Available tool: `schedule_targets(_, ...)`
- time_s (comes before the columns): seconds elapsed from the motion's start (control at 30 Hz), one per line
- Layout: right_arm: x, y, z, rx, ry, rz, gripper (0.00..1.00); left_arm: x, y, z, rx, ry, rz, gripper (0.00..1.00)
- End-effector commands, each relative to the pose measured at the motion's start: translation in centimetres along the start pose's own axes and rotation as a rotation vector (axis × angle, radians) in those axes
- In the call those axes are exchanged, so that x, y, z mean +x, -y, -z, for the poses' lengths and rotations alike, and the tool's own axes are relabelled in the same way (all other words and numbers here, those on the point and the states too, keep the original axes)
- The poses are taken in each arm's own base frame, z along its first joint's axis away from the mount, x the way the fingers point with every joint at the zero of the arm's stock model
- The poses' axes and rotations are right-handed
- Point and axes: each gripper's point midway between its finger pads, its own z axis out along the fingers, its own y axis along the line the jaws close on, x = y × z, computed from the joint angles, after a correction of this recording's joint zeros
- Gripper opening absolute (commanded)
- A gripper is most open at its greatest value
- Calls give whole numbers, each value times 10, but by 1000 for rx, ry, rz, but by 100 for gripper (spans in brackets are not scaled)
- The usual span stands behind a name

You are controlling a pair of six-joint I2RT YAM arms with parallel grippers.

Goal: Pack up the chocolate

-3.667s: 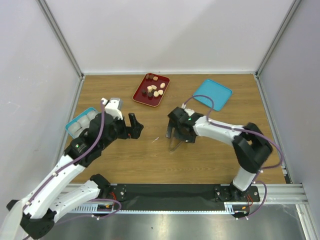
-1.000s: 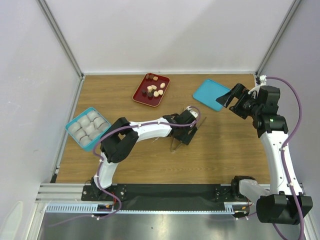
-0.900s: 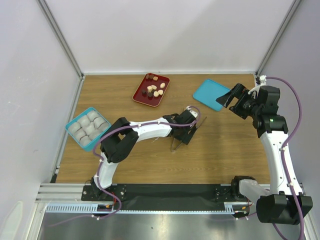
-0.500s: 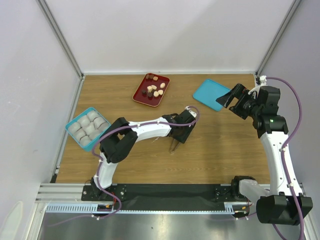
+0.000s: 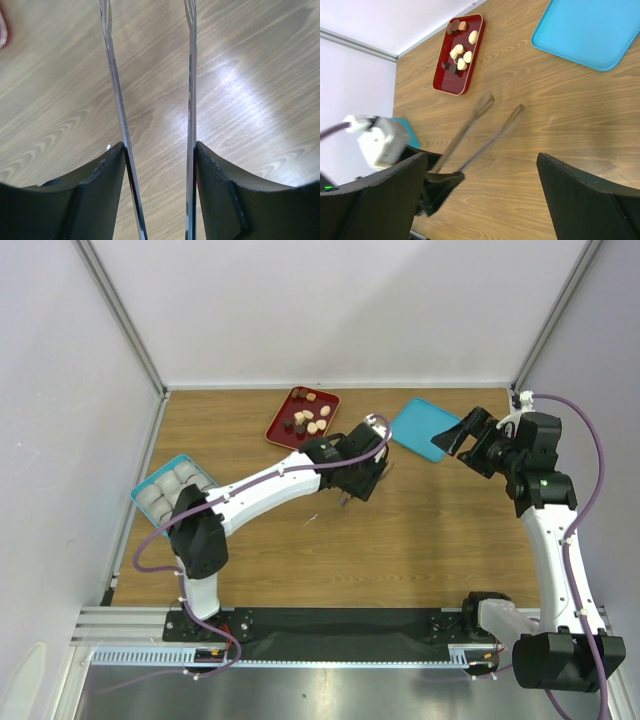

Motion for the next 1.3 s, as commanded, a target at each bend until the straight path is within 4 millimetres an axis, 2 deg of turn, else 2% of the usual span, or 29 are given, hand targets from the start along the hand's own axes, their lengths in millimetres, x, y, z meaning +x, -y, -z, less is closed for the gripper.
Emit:
schedule_targets(0.0, -7, -12, 5, -51, 32, 28, 100, -17, -16, 36, -26, 35, 3, 61)
schedule_targets(0.3, -8, -15, 5, -63, 34, 25, 100, -27, -29, 56, -40, 62, 27, 60)
schedule_targets(0.4, -6, -15, 5, -70, 28, 24, 100, -32, -44, 64, -71, 82, 40, 60)
schedule_targets(0.5, 3, -17, 3, -82, 4, 24, 100, -39, -78, 73, -114, 102, 86, 60)
schedule_targets(0.53, 6, -17, 3, -78, 0, 27, 100, -42, -99, 76, -141, 108, 116, 60)
schedule_targets(0.67, 14, -15, -1, -64, -20, 40, 100, -56, -141, 90, -183, 164, 182, 60)
schedule_targets(0.73, 24, -24, -5, -87, -50, 52, 100, -63, -164, 93, -221, 185, 206, 60)
schedule_targets(0.83, 29, -27, -11, -83, -65, 62, 100, -63, -190, 86, -270, 174, 227, 60)
schedule_targets(1.03, 43, -35, -16, -88, -88, 79, 100, -61, -222, 66, -298, 155, 251, 59)
schedule_targets(1.13, 47, -33, -19, -80, -94, 73, 99, -57, -225, 53, -295, 131, 262, 58)
schedule_targets(1.27, 48, -33, -20, -81, -98, 76, 99, -44, -218, 30, -259, 95, 280, 57)
